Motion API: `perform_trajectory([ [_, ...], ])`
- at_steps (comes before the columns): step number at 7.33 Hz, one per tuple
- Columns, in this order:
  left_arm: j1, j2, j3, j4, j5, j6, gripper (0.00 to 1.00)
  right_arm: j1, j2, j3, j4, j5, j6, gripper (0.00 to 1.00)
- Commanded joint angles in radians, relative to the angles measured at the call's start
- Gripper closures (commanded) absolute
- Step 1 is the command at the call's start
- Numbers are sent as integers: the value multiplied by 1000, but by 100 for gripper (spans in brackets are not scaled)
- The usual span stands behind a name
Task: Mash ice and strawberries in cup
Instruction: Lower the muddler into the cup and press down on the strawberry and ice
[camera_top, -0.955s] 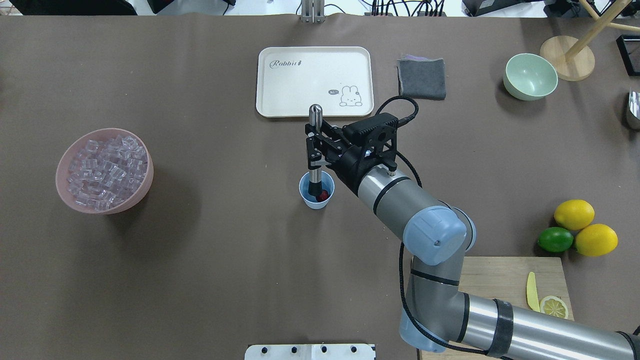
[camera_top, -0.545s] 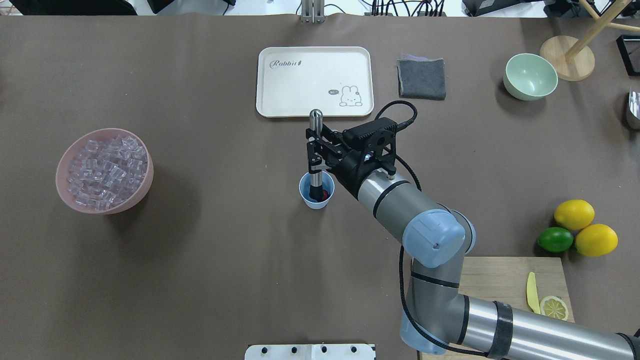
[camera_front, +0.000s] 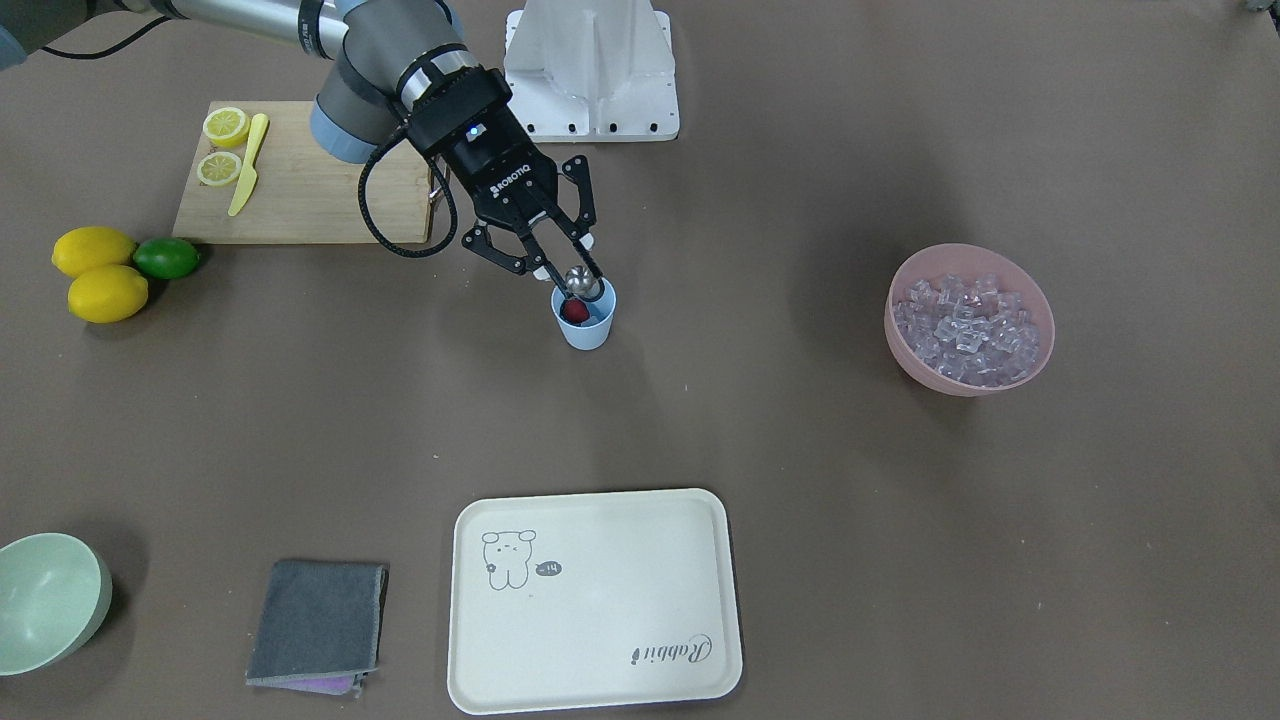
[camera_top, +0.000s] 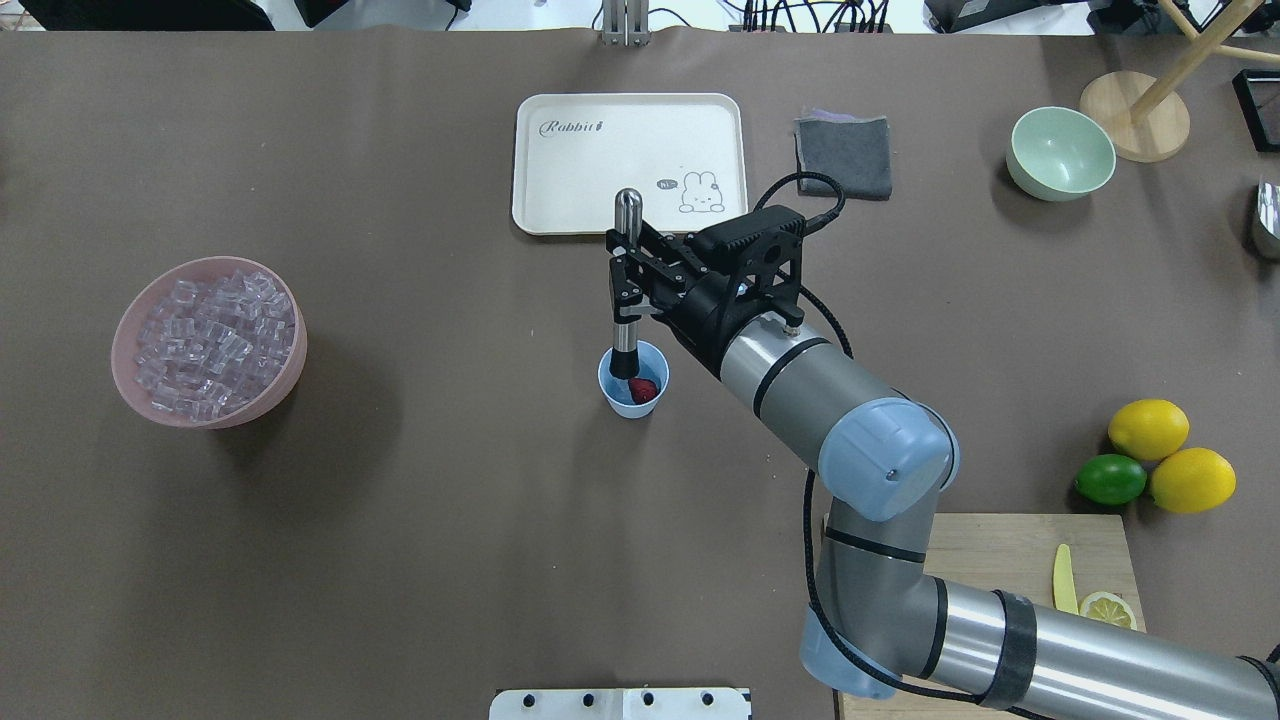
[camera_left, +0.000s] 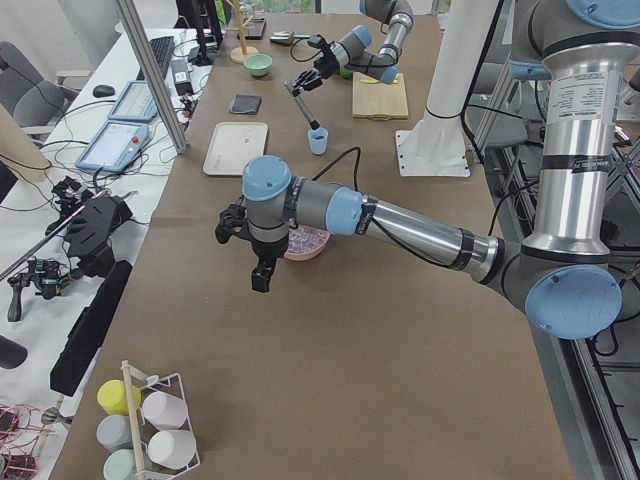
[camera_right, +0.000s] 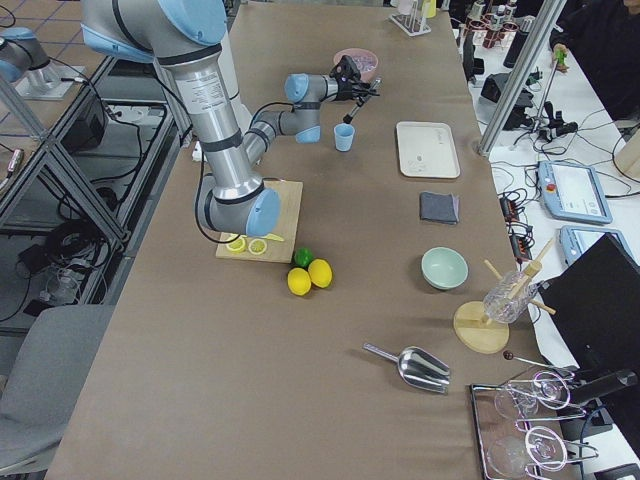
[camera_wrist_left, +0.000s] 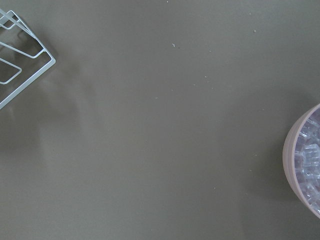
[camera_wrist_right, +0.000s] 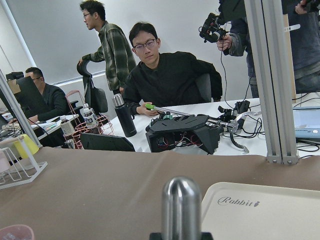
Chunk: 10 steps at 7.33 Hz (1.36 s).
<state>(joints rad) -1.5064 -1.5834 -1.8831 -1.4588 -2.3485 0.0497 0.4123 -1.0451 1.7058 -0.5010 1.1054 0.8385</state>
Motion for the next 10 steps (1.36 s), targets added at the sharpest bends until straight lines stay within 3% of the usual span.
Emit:
perform_trajectory([
  [1,0,0,4,-2,0,-1,2,10,-7,-5,-1,11,-1,100],
  [5,0,2,1,-2,-2,-1,2,-29,-10,-80,13,-1,2,100],
  [10,0,-1,-2,0,-2,-1,2,-36,-3,-71,12,1,4,100],
])
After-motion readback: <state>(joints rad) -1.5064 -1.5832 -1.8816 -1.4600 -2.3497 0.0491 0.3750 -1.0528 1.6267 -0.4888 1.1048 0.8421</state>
